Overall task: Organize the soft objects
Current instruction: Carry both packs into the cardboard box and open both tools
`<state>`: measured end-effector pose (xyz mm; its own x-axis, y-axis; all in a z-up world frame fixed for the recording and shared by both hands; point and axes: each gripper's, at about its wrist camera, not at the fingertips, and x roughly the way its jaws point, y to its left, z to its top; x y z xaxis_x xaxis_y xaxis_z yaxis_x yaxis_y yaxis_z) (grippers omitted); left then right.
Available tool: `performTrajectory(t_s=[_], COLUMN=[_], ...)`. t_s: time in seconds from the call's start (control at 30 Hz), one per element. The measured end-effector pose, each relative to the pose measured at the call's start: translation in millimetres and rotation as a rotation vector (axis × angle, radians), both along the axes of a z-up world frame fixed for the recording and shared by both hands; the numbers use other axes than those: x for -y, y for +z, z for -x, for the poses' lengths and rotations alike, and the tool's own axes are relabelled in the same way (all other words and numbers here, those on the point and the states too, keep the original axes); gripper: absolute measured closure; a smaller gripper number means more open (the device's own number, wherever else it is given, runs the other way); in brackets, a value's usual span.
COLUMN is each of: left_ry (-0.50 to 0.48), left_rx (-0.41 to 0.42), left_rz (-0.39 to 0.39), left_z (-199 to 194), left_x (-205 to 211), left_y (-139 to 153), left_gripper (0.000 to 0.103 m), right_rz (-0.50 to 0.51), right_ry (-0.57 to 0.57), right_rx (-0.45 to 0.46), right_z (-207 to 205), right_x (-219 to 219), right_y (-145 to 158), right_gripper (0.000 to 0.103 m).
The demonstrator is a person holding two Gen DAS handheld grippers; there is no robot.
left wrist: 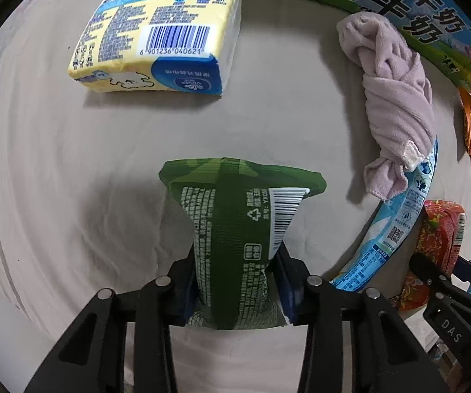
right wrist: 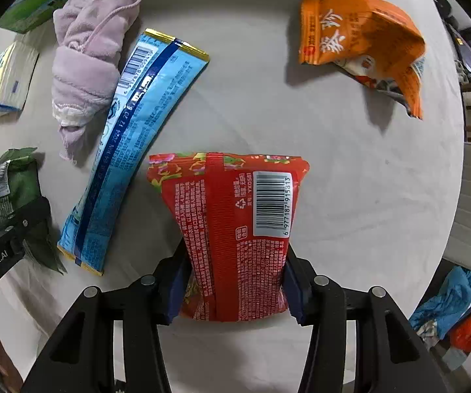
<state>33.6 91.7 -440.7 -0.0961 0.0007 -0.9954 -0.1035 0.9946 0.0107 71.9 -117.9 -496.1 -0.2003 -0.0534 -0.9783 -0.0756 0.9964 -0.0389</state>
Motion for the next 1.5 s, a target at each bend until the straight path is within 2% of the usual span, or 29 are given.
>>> performTrajectory(t_s=[0.2,0.4,0.6,0.7,0.73,0.93,0.97,1.0,1.1,1.13,1.23,1.4,1.5], left_ry=[-0.017,-0.019,-0.021,-0.028,-0.033,-0.05,-0.053,-0.058,-0.069,-0.071,-0.084,-0.121,-0.147], left_rx=[0.064,0.156,0.249,0.295,0.316,0.4,0.418,0.437,0.489,0.502,0.537,0.574,0.571], left_rz=[-0.081,-0.093,-0.068,-0.047,-0.038,-0.004,-0.001,-0.002,0.009,0.013,0.018,0.029,0.036], left_z=[20,68,105,78,85,37,33,31,11,5,-23,-76,-108], left_x=[-2,-12,4,13,14,47,51,52,58,57,59,55,52], left_y=[19,52,94,134,146,243,249,258,284,291,297,296,296], left_gripper=[0.069,0.07,0.07,0.07,0.07,0.07,0.07,0.07,0.07,0.07,0.07,0.07,0.07], right_rz=[-0.015,-0.036,-0.097,-0.128,-0.141,-0.211,-0.22,-0.232,-0.257,-0.26,-0.268,-0.259,-0.244], right_ry=[-0.025,-0.033,-0.038,-0.032,-0.028,-0.014,-0.011,-0.007,-0.01,-0.011,-0.018,-0.047,-0.069], right_rx=[0.011,0.041,0.122,0.176,0.197,0.299,0.316,0.337,0.38,0.388,0.42,0.467,0.481], right_z=[14,36,52,53,53,39,33,31,23,17,2,-37,-69], right_x=[29,42,57,64,66,73,71,75,78,73,73,71,68], right_y=[25,16,59,75,86,169,177,199,227,248,269,291,293], right_gripper=[0.057,0.058,0.058,0.058,0.058,0.059,0.059,0.059,0.059,0.059,0.059,0.059,0.059])
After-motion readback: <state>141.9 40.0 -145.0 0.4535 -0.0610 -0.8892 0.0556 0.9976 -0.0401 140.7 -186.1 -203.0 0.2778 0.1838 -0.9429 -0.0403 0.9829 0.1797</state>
